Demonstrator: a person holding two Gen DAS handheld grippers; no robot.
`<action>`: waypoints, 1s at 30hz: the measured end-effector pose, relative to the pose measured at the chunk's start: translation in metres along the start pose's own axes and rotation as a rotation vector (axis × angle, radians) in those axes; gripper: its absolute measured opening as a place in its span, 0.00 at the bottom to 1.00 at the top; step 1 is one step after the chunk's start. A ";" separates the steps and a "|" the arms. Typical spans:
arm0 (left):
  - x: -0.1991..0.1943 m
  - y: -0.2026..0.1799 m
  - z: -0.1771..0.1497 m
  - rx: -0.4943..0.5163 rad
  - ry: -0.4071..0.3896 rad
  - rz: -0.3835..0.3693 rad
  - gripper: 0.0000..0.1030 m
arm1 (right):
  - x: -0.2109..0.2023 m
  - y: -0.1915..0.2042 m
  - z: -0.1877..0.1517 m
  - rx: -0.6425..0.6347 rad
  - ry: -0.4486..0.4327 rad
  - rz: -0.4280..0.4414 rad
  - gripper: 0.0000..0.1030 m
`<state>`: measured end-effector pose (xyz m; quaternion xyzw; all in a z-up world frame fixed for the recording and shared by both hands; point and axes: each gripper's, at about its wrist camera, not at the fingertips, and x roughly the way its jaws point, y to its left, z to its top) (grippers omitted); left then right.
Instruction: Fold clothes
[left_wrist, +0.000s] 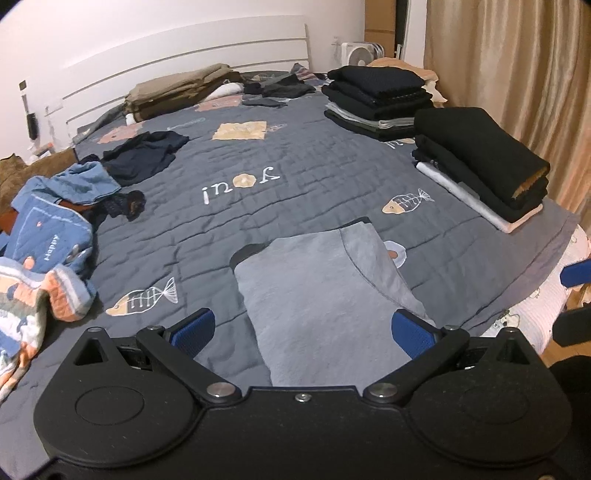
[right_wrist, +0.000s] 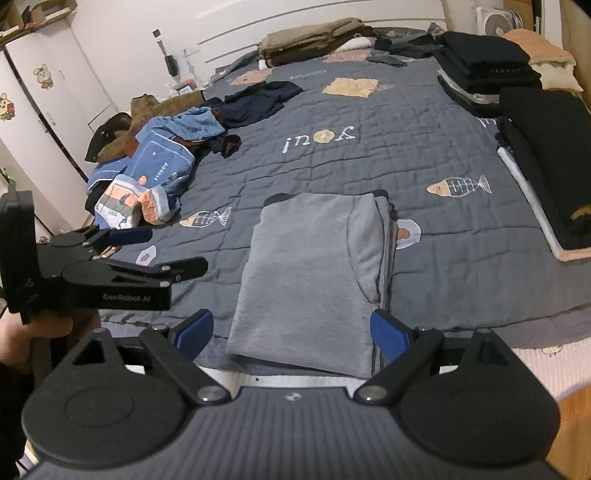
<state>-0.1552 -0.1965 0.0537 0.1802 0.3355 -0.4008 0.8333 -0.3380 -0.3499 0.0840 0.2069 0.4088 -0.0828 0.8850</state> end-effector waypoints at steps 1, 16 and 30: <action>0.004 0.001 0.001 -0.002 0.002 -0.008 1.00 | 0.002 -0.003 -0.001 0.013 0.003 0.002 0.89; 0.057 0.015 0.003 0.063 0.083 -0.075 1.00 | 0.052 -0.052 -0.003 0.191 0.032 0.005 0.89; 0.079 0.048 0.000 -0.003 0.047 -0.166 1.00 | 0.079 -0.061 0.001 0.215 0.052 0.064 0.89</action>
